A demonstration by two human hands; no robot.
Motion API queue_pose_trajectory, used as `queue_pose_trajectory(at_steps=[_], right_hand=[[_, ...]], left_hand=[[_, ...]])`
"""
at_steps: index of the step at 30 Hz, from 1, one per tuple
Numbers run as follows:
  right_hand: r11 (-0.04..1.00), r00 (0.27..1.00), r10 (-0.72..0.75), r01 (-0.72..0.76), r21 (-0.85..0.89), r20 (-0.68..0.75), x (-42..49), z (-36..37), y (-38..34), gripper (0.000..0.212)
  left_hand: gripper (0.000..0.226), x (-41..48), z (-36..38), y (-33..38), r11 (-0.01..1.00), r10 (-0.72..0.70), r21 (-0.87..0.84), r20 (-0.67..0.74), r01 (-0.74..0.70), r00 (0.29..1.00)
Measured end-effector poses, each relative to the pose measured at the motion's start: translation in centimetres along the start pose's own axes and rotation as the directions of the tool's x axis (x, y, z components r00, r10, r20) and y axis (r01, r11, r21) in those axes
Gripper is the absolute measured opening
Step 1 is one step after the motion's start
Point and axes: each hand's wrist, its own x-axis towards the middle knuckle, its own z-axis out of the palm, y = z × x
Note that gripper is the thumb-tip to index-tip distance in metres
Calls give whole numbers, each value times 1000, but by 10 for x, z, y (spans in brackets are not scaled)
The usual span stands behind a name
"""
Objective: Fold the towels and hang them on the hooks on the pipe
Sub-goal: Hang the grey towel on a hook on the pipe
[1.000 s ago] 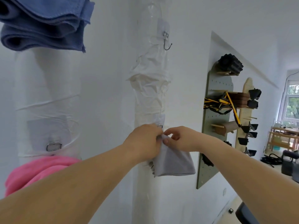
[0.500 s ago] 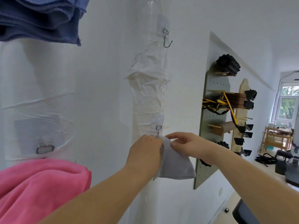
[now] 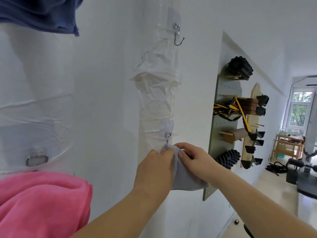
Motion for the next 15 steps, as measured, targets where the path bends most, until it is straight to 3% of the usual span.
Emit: queue_pose_trajectory(at_steps=[8,11,15], right_hand=[[917,994,85,-49,-395,74,7,-18,-35,36],[926,999,25,-7,-376,42,3,-23,-51,43],[947,999,-43,50,-316,32,-3,-23,-65,36]], left_hand=[[24,-3,-32,4,990,-30,-131,193,56,981],[13,-14,-42,5,980,-5,-193,175,39,985],[13,-19,-50,4,981,-1,-190,175,35,985]])
